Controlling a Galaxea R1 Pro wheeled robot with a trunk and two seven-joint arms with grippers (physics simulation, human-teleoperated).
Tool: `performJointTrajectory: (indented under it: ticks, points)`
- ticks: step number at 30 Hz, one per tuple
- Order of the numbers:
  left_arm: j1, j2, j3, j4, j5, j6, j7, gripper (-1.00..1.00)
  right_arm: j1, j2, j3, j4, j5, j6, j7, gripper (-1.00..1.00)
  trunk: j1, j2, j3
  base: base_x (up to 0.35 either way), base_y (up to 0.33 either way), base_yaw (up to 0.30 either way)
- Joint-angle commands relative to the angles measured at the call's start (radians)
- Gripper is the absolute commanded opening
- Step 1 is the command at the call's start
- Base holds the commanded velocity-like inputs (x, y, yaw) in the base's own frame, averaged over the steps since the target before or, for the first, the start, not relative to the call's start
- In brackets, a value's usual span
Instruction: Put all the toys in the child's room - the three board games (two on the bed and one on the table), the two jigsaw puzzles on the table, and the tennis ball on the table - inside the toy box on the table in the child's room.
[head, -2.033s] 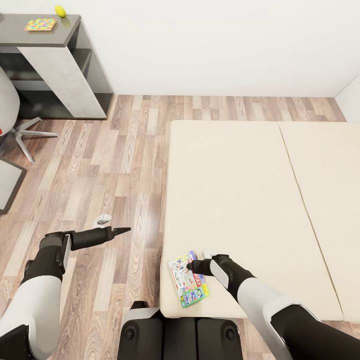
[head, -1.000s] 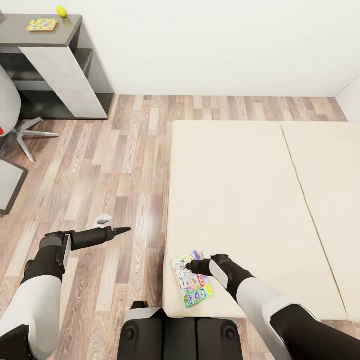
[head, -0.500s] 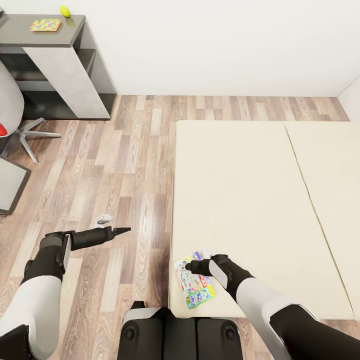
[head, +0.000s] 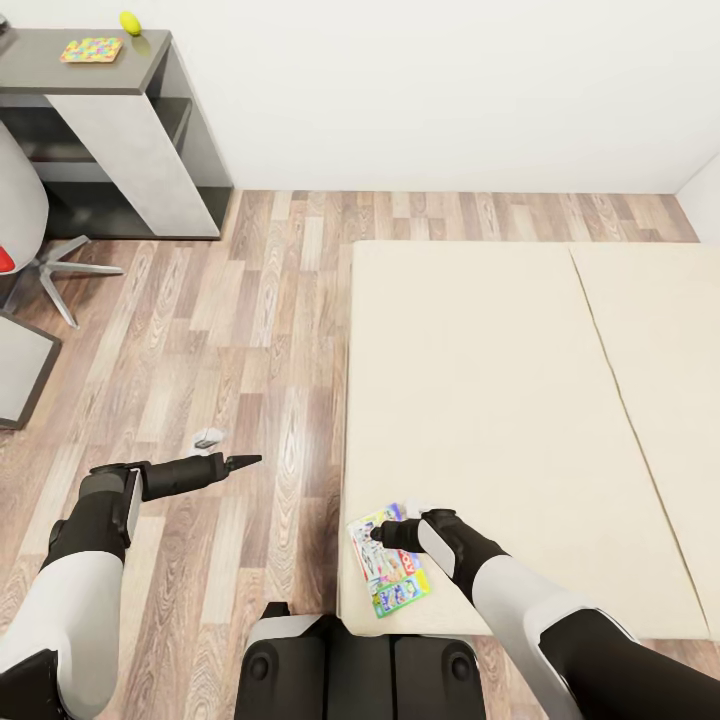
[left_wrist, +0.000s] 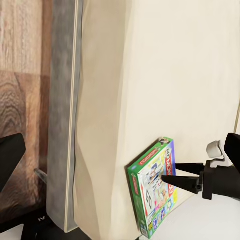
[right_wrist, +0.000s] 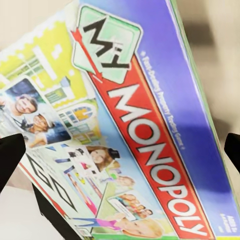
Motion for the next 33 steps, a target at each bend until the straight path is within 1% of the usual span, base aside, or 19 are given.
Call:
performJointTrajectory:
  ticks: [1, 16, 25, 33]
  points:
    - [-0.001, -0.001, 0.004, -0.001, -0.010, 0.007, -0.010, 1.00, -0.001, 0.000, 0.003, -0.001, 0.002, 0.004, 0.002, 1.00, 0.001, -0.002, -0.001, 0.000, 0.065, 0.000]
    - [-0.001, -0.001, 0.005, -0.001, -0.011, 0.007, -0.012, 1.00, -0.001, 0.001, 0.003, 0.020, 0.002, 0.006, 0.002, 1.00, 0.001, -0.002, -0.001, 0.000, 0.015, 0.000]
    - [-0.001, -0.001, 0.004, -0.001, -0.010, 0.006, -0.013, 1.00, -0.001, -0.003, -0.002, 0.021, -0.003, 0.045, 0.002, 1.00, 0.001, -0.002, -0.001, 0.000, 0.034, 0.000]
    - [-0.001, -0.001, 0.004, -0.001, -0.009, 0.005, -0.013, 1.00, -0.001, -0.001, -0.004, 0.021, -0.006, 0.055, 0.003, 1.00, 0.001, -0.002, -0.001, 0.000, 0.002, 0.000]
